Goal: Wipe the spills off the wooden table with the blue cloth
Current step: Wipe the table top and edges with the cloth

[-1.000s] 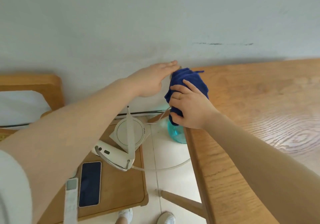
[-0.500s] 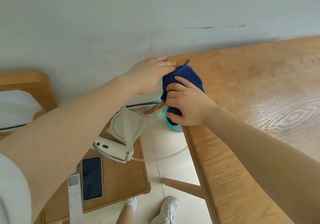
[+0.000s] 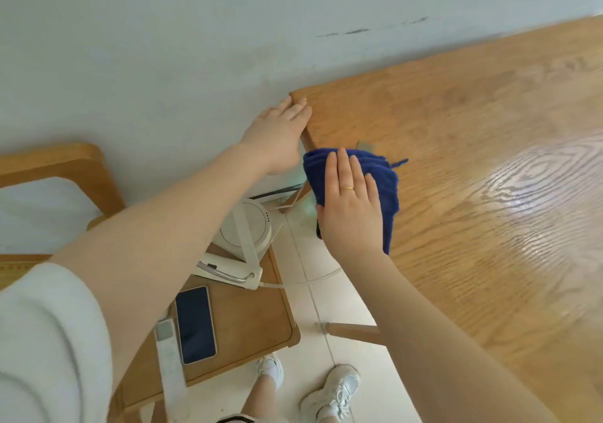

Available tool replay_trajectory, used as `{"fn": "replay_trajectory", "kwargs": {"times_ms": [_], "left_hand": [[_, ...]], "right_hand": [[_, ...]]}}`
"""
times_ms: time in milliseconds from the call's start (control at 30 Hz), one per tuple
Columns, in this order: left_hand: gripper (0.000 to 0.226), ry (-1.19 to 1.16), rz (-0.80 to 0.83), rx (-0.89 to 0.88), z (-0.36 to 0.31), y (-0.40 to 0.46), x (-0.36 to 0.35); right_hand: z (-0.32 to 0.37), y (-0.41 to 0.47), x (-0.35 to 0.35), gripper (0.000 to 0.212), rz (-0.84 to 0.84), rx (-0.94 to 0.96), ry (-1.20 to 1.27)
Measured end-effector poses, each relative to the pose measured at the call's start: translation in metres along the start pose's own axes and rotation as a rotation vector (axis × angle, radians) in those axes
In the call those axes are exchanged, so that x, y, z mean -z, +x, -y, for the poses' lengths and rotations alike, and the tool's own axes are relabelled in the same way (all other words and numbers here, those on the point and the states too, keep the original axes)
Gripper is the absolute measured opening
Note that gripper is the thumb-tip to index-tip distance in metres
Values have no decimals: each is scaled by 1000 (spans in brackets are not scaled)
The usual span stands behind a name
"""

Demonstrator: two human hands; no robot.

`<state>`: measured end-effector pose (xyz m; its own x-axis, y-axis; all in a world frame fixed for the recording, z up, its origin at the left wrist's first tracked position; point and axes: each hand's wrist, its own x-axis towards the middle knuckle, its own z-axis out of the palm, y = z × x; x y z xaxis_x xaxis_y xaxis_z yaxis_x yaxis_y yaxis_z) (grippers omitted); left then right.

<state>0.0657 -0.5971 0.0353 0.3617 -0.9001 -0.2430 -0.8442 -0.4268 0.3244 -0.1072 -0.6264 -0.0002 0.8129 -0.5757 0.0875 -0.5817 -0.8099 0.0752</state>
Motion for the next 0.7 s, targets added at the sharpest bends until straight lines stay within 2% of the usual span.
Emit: {"fn": "replay_trajectory", "kwargs": {"times_ms": [167,333,433,567,700], "left_hand": [[75,-218,-61,-10,-39,-52,-7],[69,-156,-6,-231,-76,-90,-24],[63,-142,-66,-290,-94,-100,-41],[62,-176,-138,-217,-101,-110,-54],[66,-156,-106,-170,-107,-134,-58]], "right_hand": [[-23,-60,8,91,6,-32,38],[-44,-162,20,96,96,-113,4],[-36,-156,16,93,81,-146,-27],[-19,-111,10,80,35,-172,-4],[-30,-146,7,79,27,-205,-8]]}}
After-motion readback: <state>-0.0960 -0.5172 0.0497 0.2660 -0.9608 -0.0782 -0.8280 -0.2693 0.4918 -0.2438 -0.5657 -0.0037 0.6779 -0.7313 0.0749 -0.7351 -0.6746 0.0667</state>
